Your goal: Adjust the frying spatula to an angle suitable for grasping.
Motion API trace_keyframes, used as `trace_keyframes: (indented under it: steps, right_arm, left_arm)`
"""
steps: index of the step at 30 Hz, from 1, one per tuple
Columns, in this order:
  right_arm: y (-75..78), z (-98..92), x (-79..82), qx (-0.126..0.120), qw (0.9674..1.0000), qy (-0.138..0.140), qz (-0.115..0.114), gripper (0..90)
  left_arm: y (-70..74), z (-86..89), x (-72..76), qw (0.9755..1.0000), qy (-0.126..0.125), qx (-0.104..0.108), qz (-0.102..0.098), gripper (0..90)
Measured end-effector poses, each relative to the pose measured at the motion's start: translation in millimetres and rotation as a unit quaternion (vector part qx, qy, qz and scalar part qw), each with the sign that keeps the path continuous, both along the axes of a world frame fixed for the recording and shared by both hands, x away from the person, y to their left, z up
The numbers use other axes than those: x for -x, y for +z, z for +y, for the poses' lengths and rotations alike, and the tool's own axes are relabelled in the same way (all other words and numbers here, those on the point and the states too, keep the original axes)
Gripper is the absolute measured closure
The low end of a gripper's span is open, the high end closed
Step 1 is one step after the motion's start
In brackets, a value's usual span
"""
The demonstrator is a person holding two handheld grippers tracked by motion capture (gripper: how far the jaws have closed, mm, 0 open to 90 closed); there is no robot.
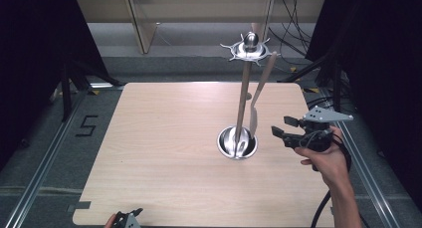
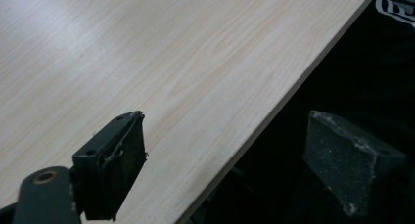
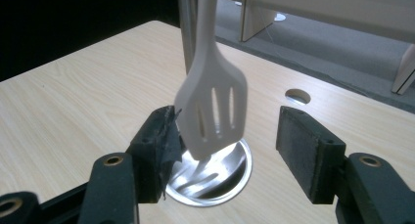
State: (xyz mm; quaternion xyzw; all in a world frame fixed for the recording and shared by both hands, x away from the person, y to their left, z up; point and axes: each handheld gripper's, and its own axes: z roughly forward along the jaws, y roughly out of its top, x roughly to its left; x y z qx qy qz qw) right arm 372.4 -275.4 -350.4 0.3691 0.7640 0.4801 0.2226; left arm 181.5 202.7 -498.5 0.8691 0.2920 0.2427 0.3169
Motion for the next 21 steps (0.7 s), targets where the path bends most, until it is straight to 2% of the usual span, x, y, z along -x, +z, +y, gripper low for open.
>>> trace_keyframes:
  steps: [1,3,4,5,10,11,14,15,16,17,18,19,20,21]
  right_arm:
    - [-1.8,1.3,1.1,0.001,1.0000,0.005,0.009,41.2]
    - [-4.1,2.6,1.5,0.003,0.9999,0.003,0.009,41.0]
    - [-4.6,2.0,0.4,0.009,0.9999,0.008,0.003,41.0]
    - [-4.4,1.9,1.0,0.013,0.9998,0.010,0.009,40.7]
    - [-8.2,3.2,2.1,0.011,0.9999,0.003,0.005,38.6]
    - [-9.6,4.2,2.8,0.005,1.0000,-0.002,0.004,38.4]
    - [-10.9,2.7,4.7,0.010,0.9998,0.002,0.015,38.2]
    - [-13.0,3.2,4.2,0.008,0.9999,-0.002,0.005,38.0]
    - [-14.0,1.3,4.7,0.019,0.9997,0.006,0.013,37.5]
    - [-14.0,1.3,4.7,0.019,0.9997,0.006,0.013,37.5]
    - [-15.5,2.3,6.6,0.012,0.9997,-0.001,0.019,37.2]
    - [-17.5,1.4,4.6,0.013,0.9998,0.009,0.013,36.9]
    - [-17.3,1.5,6.8,0.013,0.9997,0.001,0.023,36.7]
    - [-20.2,1.2,5.1,0.013,0.9998,0.007,0.012,36.4]
  left_arm:
    - [-0.7,-1.2,1.0,0.9998,0.007,0.020,0.000,14.8]
    - [-0.8,-1.1,0.9,0.9998,0.006,0.018,-0.001,14.8]
    - [-0.2,-0.8,1.0,0.9999,0.005,0.015,-0.004,14.8]
    - [-0.6,-1.1,1.0,0.9998,0.005,0.017,-0.002,14.8]
    - [-0.6,-1.1,1.3,0.9998,0.006,0.020,-0.001,14.8]
    - [-0.1,-0.3,0.7,0.9999,0.005,0.010,-0.002,14.8]
    - [-0.5,-0.7,0.5,0.9999,0.007,0.010,-0.005,14.8]
    - [0.5,-0.3,1.2,0.9999,0.001,0.012,0.000,14.8]
    - [2.3,1.1,0.9,1.0000,-0.007,0.001,0.004,14.8]
    - [2.3,1.1,0.9,1.0000,-0.007,0.001,0.004,14.8]
    - [0.3,-0.5,0.6,0.9999,0.004,0.014,-0.003,14.8]
    - [0.3,-0.5,0.5,0.9999,0.004,0.016,-0.003,14.8]
    - [0.6,-0.1,0.4,0.9999,0.004,0.011,-0.003,14.8]
    - [0.8,0.2,0.1,1.0000,0.002,0.007,-0.004,14.8]
